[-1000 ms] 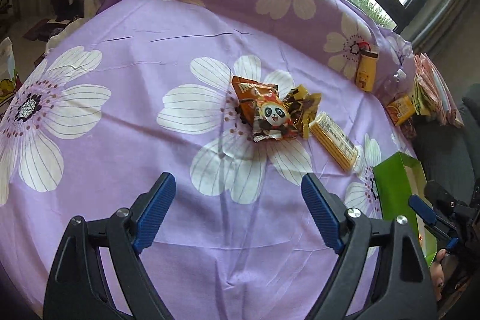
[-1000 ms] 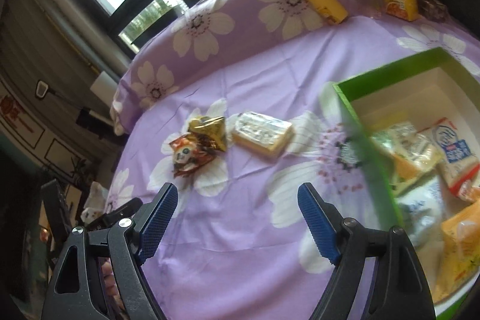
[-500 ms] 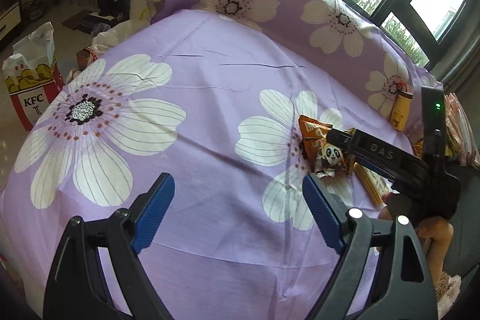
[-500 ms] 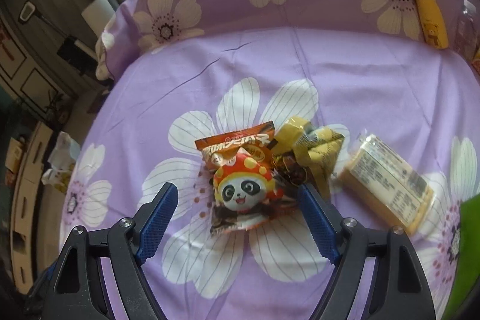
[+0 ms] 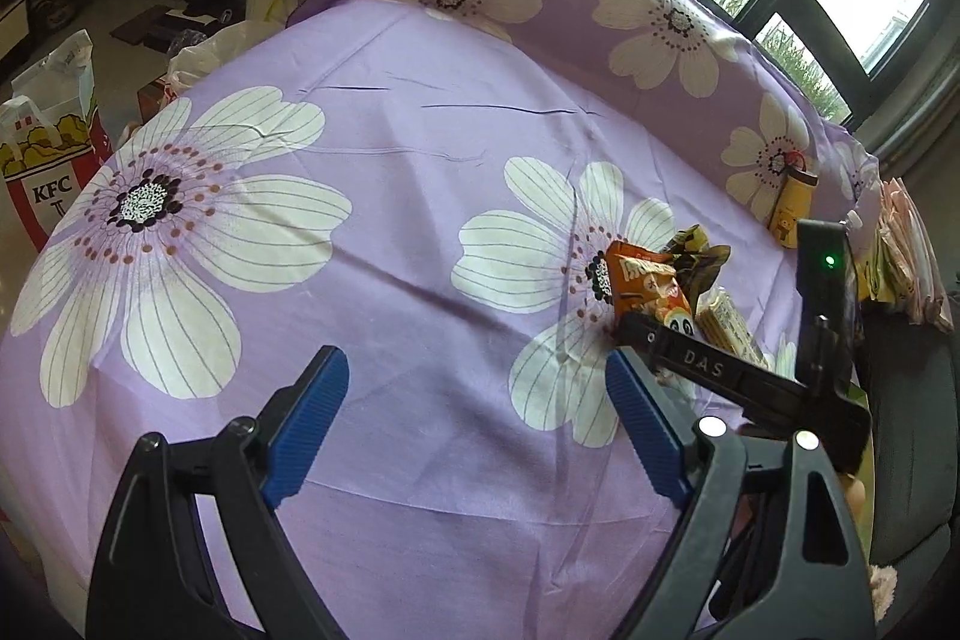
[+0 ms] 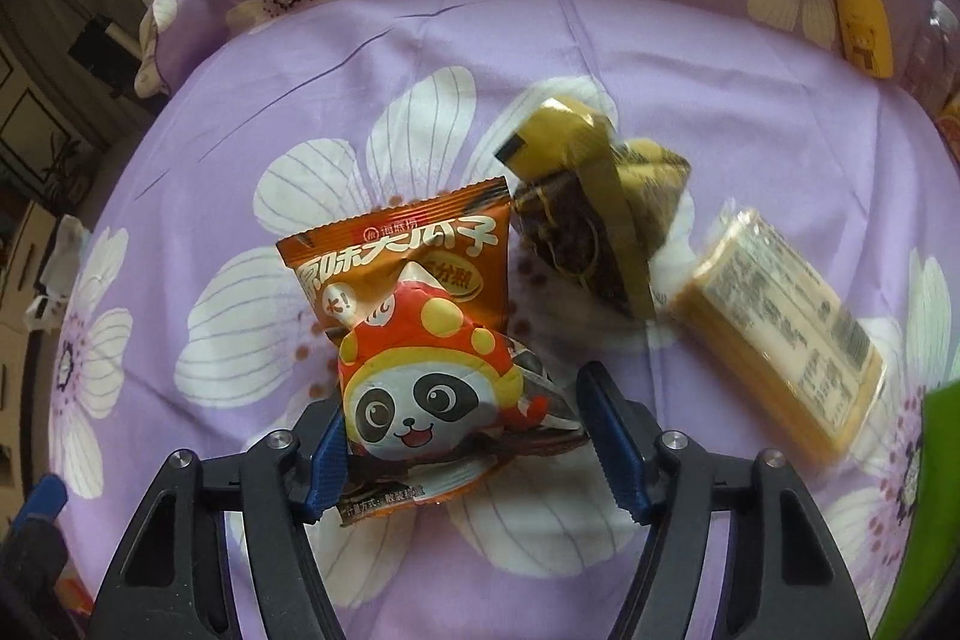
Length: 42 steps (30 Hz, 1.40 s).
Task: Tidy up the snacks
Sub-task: 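Grasp the orange panda-print packet with the right gripper, then lift and carry the panda packet over the green box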
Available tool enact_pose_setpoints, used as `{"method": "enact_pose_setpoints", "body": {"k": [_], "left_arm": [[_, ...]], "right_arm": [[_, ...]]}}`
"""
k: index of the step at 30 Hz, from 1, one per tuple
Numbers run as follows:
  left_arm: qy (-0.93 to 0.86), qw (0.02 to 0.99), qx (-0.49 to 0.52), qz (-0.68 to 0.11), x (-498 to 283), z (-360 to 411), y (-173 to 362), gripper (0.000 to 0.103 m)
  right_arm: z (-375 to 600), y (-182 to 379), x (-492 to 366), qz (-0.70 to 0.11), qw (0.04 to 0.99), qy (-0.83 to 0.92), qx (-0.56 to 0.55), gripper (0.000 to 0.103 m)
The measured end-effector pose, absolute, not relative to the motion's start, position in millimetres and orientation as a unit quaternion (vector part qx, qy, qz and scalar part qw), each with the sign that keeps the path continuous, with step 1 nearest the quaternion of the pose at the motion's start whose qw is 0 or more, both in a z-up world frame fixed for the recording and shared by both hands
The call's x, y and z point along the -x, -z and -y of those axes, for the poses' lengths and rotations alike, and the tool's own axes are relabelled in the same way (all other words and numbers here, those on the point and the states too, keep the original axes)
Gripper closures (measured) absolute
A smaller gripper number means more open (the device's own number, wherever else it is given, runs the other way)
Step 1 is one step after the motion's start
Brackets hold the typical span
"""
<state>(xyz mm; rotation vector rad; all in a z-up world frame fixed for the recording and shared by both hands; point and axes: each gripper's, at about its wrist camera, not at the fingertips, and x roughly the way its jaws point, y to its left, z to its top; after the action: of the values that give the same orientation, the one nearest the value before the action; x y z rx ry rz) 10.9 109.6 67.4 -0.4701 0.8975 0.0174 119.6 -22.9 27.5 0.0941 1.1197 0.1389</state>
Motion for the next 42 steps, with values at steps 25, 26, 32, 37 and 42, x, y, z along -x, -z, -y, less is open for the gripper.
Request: {"method": "enact_pose_setpoints", "body": {"k": [25,26,32,37,42], "left_arm": [[0.085,0.842,0.186,-0.500,-10,-32,-37,0.015],[0.091,0.838,0.187,-0.504,-10,-29,-36,0.015],[0.123,0.832,0.183,-0.509,-1,-8,-35,0.018],[0.184,0.811,0.173,-0.528,4,22,-26,0.028],[0.201,0.813,0.163,-0.521,7,38,-22,0.041]], "right_arm": [[119,-44,11,-0.532,0.820,-0.116,-0.177,0.030],[121,-46,11,-0.525,0.823,-0.116,-0.182,0.030],[130,-46,8,-0.506,0.833,-0.107,-0.195,0.030],[132,-38,4,-0.506,0.822,-0.139,-0.221,0.030],[123,-26,1,-0.529,0.802,-0.160,-0.227,0.030]]}}
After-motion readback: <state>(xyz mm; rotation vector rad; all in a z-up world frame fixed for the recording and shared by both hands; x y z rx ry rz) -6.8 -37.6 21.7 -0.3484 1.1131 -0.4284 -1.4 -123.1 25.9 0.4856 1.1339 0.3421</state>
